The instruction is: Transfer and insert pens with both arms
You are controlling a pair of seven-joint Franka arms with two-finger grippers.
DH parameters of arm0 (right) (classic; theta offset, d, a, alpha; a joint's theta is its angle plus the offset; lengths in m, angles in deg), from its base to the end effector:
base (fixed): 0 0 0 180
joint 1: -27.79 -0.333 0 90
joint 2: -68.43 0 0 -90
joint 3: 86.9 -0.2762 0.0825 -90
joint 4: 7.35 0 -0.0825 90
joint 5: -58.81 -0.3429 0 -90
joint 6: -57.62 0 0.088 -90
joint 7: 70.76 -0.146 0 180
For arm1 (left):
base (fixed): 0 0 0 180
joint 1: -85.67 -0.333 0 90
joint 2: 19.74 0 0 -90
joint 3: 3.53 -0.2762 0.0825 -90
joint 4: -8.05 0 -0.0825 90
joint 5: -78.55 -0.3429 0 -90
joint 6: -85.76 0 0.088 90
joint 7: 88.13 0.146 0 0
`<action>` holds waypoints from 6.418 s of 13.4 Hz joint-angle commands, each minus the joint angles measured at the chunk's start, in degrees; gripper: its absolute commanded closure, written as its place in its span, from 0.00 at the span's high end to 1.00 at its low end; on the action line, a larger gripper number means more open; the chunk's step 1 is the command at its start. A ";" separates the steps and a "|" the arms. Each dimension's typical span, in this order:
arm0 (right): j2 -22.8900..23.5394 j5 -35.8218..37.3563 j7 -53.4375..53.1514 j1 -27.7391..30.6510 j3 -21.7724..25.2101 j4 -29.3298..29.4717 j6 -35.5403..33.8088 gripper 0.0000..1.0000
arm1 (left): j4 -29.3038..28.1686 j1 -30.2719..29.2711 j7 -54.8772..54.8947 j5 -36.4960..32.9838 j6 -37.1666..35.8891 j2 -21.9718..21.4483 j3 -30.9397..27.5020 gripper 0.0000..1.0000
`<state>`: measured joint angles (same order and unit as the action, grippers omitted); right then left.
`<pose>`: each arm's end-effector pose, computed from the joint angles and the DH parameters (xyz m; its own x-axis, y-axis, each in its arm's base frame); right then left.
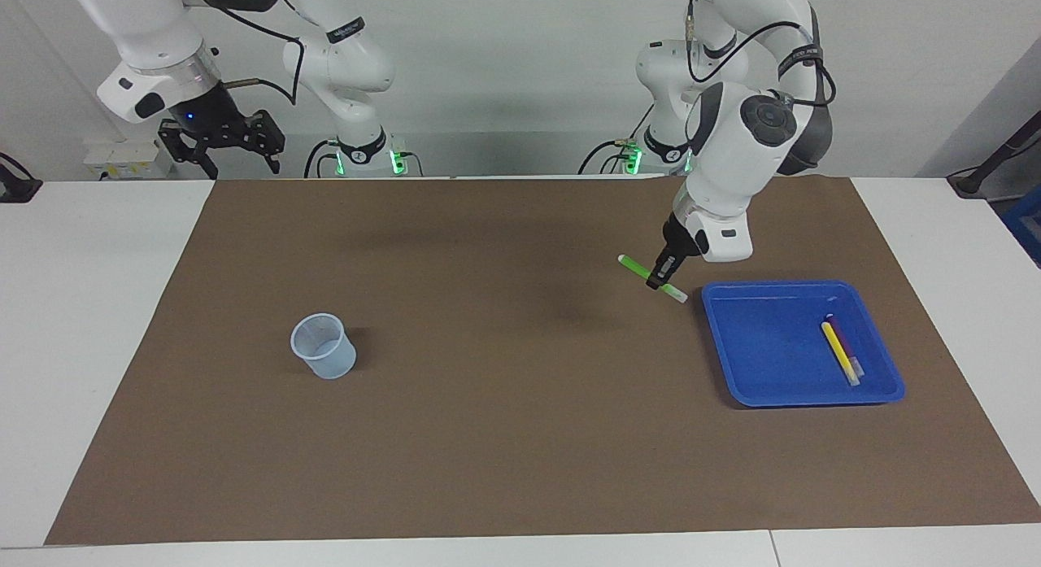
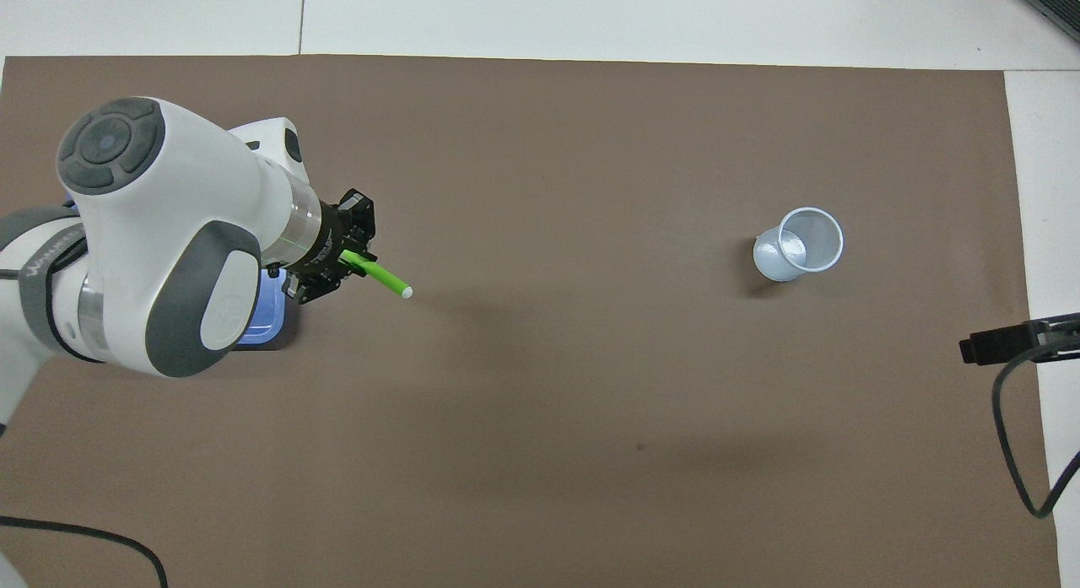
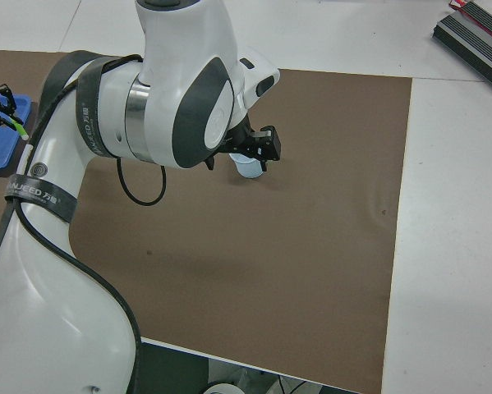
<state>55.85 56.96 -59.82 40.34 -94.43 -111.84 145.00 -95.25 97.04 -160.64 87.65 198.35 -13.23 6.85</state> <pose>0.4415 -0.0294 0.5381 0.9919 0.0995 -0.0786 0.0983 -0.9950 -0.0190 0.5143 -0.2198 0.4204 0.5849 0.7975 -0.1478 0.8110 -0.5775 0.0933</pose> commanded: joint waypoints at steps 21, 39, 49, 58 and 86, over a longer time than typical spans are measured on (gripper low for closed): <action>0.72 -39.62 5.75 0.99 0.94 -12.04 7.00 1.00 | -1.64 25.80 -53.87 5.13 20.81 -1.86 0.87 0.00; -0.52 -45.35 2.94 -8.34 0.32 -15.31 16.59 0.50 | -4.28 29.67 -56.69 5.13 42.26 -0.19 0.78 0.00; -0.26 -45.35 2.06 -8.42 0.32 -14.96 17.11 0.44 | -4.19 30.20 -56.51 5.13 42.70 0.43 0.78 0.00; -0.26 -45.35 1.27 -9.57 0.32 -14.96 18.34 0.29 | -4.02 30.29 -56.51 5.13 42.88 0.52 0.78 0.00; 2.99 -7.93 2.04 -7.11 0.50 -6.43 18.52 0.00 | -0.76 10.53 -55.46 3.73 31.81 -2.91 -0.27 1.00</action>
<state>57.58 44.61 -59.39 32.27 -93.32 -119.37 162.93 -96.62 110.20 -216.56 91.83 232.82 -15.26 6.19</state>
